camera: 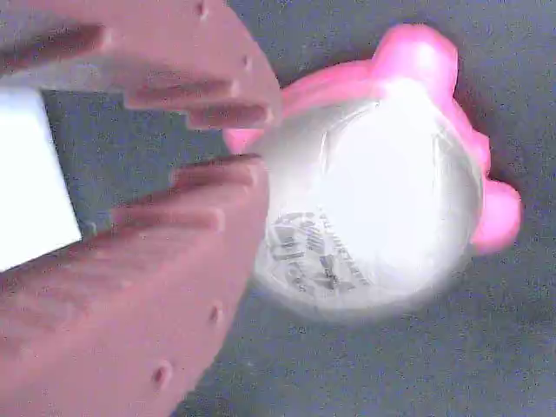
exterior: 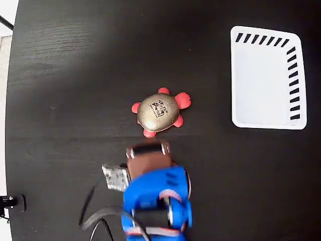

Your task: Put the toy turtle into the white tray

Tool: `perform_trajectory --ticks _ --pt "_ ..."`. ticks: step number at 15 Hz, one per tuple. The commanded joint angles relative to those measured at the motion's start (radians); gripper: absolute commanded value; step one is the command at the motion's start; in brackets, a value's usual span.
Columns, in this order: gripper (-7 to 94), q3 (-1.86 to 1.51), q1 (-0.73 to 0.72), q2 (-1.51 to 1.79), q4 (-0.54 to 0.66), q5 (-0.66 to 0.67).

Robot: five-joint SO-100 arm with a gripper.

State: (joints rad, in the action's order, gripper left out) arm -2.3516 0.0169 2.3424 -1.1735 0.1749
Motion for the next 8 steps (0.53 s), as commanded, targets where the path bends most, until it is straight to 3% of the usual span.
perform_trajectory --ticks 1,8 --pt "0 0.236 0.049 -0.161 -0.043 0.121" --pt "0 0.546 0.061 -0.459 -0.196 0.354"
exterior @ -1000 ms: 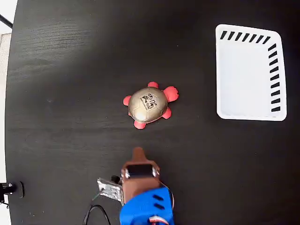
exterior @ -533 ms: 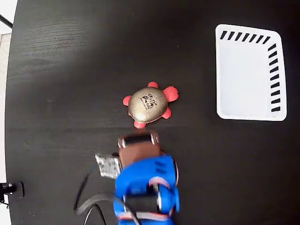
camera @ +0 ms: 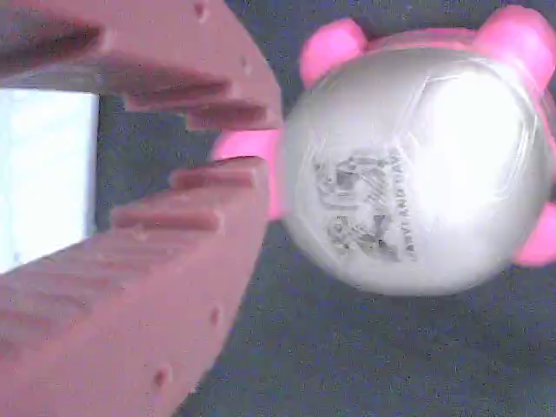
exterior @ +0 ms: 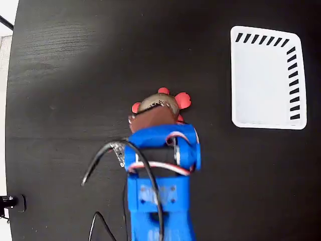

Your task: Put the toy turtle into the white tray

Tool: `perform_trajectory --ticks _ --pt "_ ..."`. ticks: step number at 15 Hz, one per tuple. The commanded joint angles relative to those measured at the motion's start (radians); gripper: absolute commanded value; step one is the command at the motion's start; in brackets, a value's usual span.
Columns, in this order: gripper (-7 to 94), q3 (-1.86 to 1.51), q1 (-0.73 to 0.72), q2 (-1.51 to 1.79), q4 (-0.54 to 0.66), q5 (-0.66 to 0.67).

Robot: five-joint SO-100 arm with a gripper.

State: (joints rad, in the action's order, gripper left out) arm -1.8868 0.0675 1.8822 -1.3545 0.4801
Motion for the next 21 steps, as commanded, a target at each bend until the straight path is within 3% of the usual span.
perform_trajectory --ticks 1,7,11,13,19,21 --pt "0 0.103 0.008 -0.023 -0.023 0.075" --pt "1 0.224 -0.021 -0.138 -0.115 0.173" --pt "34 0.247 -0.008 -0.193 -0.117 0.227" --pt "46 0.259 0.000 -0.222 -0.118 0.227" --pt "62 0.253 0.031 -0.316 -0.103 0.225" --pt "62 0.253 0.046 -0.345 -0.095 0.224"
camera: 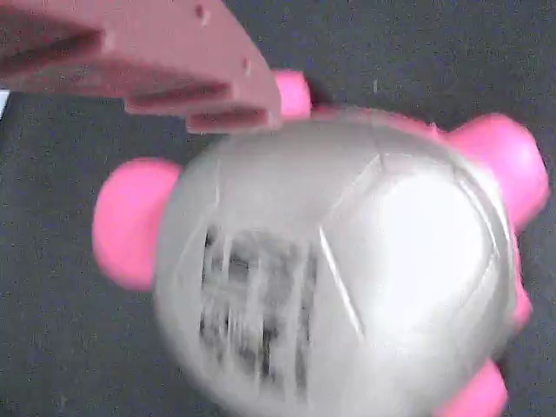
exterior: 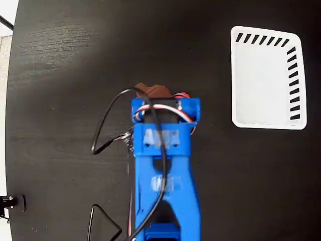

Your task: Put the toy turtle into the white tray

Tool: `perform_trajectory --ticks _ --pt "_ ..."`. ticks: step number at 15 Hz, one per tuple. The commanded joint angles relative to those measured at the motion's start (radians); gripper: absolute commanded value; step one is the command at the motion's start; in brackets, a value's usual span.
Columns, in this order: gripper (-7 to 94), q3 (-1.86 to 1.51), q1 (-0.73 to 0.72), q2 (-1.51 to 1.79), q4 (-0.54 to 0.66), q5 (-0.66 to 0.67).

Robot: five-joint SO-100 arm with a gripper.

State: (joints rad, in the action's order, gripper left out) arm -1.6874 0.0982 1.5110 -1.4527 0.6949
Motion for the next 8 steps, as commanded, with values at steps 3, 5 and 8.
perform_trajectory --ticks 3,5,8 --pt "62 0.026 0.031 -0.006 0.014 0.008" --pt "62 -0.014 0.034 -0.012 0.048 0.009" --pt "62 -0.092 0.034 -0.017 0.101 0.008"
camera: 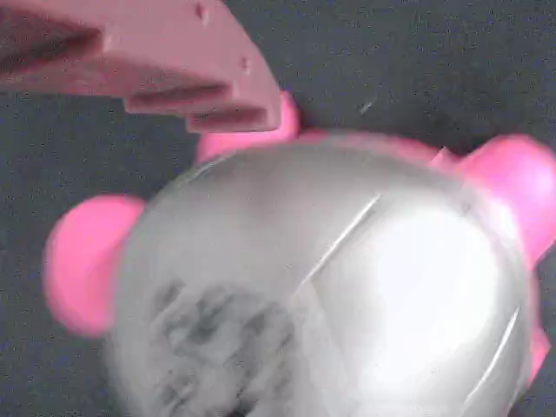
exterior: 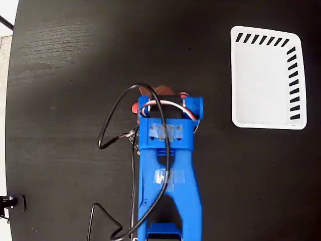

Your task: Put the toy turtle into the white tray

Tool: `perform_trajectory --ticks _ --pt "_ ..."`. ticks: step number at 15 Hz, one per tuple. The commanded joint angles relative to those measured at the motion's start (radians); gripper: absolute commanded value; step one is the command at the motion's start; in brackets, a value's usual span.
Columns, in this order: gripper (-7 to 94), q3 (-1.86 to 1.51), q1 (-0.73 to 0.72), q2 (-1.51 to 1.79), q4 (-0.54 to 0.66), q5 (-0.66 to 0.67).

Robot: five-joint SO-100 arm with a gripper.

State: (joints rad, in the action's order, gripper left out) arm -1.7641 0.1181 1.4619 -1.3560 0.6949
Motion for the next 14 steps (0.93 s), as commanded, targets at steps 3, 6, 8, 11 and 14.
perform_trajectory --ticks 3,6,8,11,14 --pt "62 -0.089 0.012 0.028 0.061 0.008" --pt "62 -0.117 0.015 0.018 0.107 -0.005" --pt "62 -0.141 0.015 0.015 0.160 -0.028" --pt "54 -0.143 0.014 0.015 0.181 -0.046" --pt "39 -0.138 0.006 0.015 0.184 -0.060"
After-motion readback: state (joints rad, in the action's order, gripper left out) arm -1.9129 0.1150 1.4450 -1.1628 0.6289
